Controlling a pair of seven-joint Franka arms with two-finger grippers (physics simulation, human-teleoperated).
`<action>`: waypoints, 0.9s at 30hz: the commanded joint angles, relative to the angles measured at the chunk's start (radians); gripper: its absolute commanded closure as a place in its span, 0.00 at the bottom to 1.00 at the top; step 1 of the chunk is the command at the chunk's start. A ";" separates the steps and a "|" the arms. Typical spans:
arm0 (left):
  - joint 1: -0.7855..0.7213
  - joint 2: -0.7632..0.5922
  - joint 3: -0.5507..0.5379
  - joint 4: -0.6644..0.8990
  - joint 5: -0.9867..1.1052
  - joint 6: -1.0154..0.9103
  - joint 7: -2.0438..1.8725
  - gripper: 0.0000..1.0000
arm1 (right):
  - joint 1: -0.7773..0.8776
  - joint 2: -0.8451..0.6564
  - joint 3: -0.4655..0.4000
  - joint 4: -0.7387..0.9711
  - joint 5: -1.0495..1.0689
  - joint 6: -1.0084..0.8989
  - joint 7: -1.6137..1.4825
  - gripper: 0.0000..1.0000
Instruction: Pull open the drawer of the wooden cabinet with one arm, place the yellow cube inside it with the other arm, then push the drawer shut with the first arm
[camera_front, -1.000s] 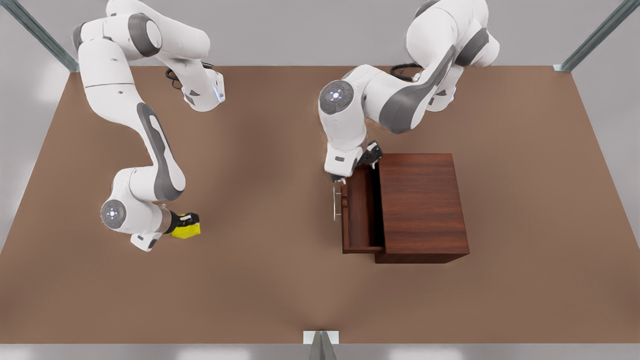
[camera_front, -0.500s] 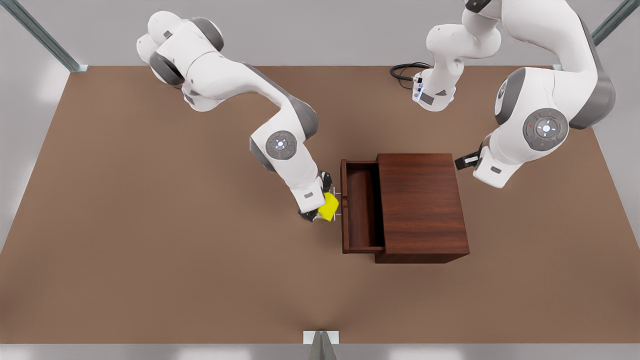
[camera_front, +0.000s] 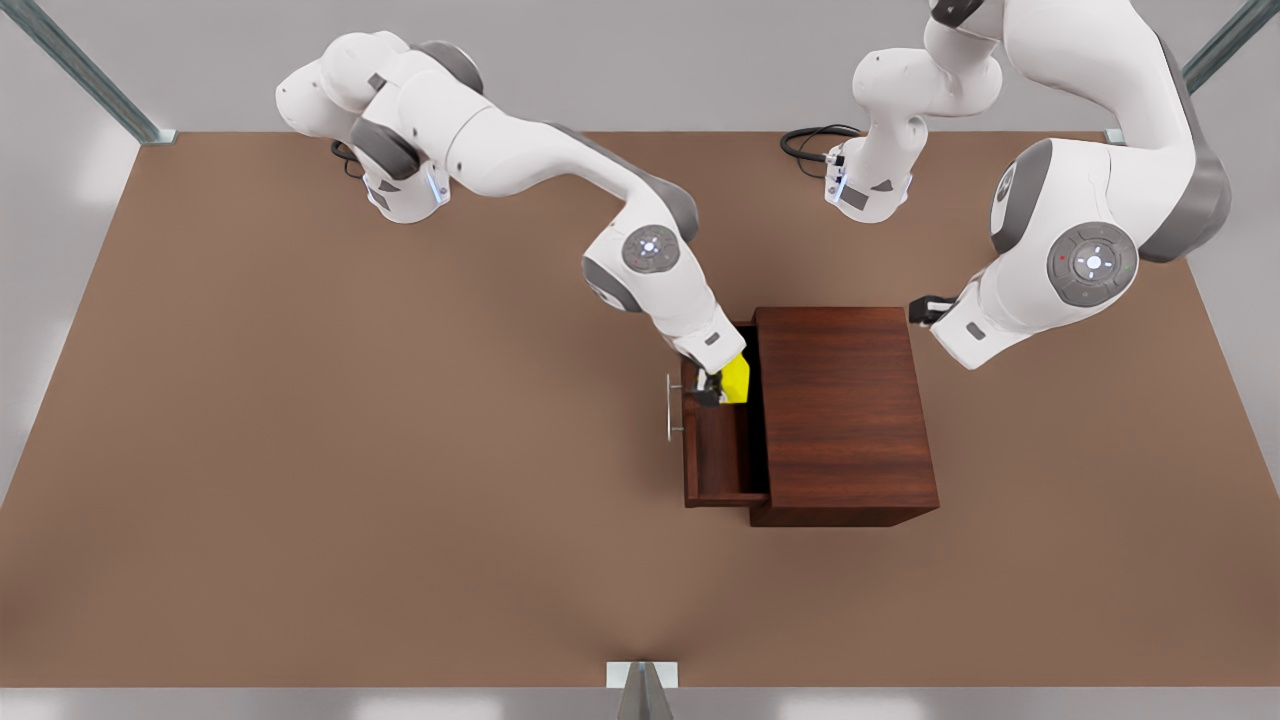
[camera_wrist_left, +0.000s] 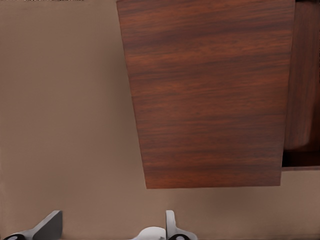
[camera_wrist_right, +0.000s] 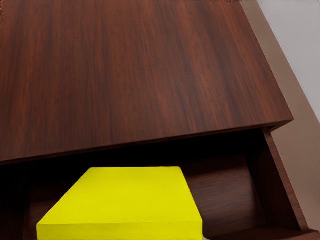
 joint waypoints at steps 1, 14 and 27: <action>-0.001 -0.001 0.000 0.000 0.001 0.001 0.263 0.00 | 0.001 0.008 0.000 0.000 -0.013 0.054 -0.077 0.43; -0.041 0.007 -0.033 0.008 -0.004 0.003 0.037 0.00 | -0.125 -0.283 0.000 -0.176 0.005 -0.393 0.027 0.00; -0.529 0.462 -0.134 0.192 -0.099 0.788 -2.370 0.79 | -0.585 -0.707 -0.268 -0.288 -0.018 -1.038 0.620 0.00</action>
